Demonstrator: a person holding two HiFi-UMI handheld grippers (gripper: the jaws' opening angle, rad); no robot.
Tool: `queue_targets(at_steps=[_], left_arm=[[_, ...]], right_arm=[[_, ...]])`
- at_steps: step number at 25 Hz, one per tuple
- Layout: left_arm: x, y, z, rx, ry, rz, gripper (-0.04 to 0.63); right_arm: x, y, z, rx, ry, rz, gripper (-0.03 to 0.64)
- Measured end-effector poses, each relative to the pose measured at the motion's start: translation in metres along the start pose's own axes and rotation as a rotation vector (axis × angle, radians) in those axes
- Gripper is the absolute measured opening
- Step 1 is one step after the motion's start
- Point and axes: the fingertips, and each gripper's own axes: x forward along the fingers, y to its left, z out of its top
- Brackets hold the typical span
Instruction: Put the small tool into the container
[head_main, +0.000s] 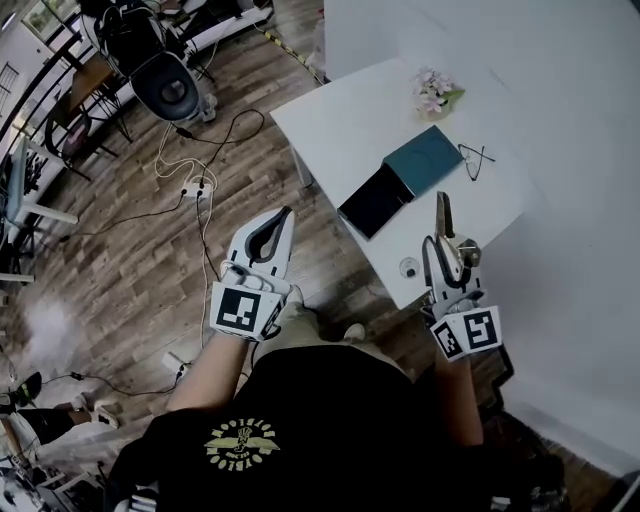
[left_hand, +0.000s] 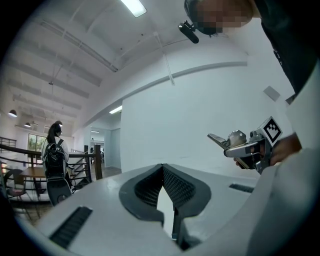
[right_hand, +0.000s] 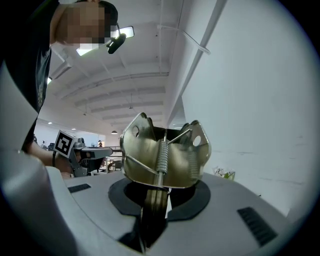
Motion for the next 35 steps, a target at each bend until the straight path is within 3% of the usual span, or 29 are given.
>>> queue_targets(at_steps=[11, 15, 23, 35], left_arm=[[0.040, 0.061, 0.000, -0.008, -0.012, -0.069, 0.008], [0.051, 0.072, 0.006, -0.006, -0.061, -0.120, 0.008], [0.064, 0.100, 0.010, 0.002, -0.082, -0.227, 0.008], [0.081, 0.101, 0.002, -0.018, -0.083, -0.407, 0.008]], right_arm=[[0.055, 0.007, 0.006, 0.004, 0.005, -0.079, 0.066], [0.067, 0.011, 0.011, 0.004, -0.005, -0.115, 0.066], [0.086, 0.034, 0.021, -0.004, -0.027, -0.210, 0.066], [0.065, 0.052, 0.016, 0.024, -0.048, -0.391, 0.066]])
